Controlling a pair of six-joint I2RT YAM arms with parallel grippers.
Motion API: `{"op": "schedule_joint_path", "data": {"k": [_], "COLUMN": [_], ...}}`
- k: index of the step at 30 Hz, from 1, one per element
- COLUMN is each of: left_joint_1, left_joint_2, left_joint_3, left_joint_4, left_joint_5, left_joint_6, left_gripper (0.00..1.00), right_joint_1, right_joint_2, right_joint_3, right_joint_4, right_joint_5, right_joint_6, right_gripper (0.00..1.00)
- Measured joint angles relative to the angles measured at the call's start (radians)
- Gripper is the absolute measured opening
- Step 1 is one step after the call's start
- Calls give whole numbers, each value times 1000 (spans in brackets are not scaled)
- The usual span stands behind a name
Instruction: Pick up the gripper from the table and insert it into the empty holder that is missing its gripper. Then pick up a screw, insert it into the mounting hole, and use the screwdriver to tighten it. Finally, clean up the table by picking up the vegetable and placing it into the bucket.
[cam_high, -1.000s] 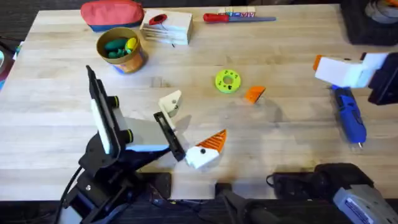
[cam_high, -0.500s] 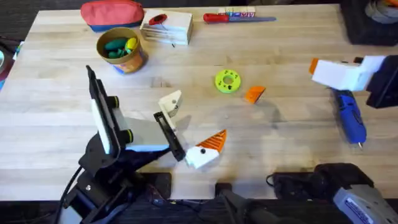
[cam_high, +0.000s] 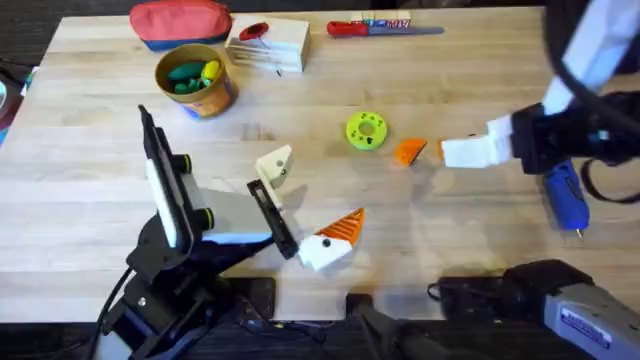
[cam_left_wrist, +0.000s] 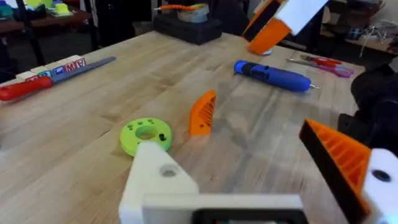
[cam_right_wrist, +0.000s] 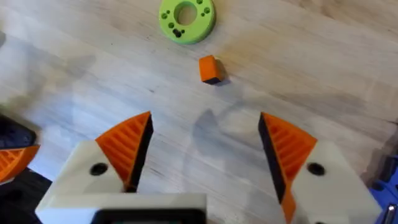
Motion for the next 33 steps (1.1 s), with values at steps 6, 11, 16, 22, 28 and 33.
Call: {"op": "schedule_joint_path", "data": {"k": [6,11,16,22,28,33], "left_joint_1": [0,0,0,0,0,0], "left_joint_2": [0,0,0,0,0,0], "left_joint_3": [0,0,0,0,0,0], "left_joint_4": [0,0,0,0,0,0], "left_joint_5": [0,0,0,0,0,0], "left_joint_6": [0,0,0,0,0,0], "left_gripper": [986,986,986,987,987,987], "right_joint_1": [108,237,299,298,298,298], "right_joint_2": [194,341,443,501,503,503], "right_joint_3": [0,0,-1,-2,-2,-2], "right_joint_4": [24,103,134,193,209,205], "right_joint_5": [33,157,236,268,277,280], "right_joint_6": [-69,-102,-117,-121,-121,-124], "right_gripper": [994,992,992,991,729,466]}}
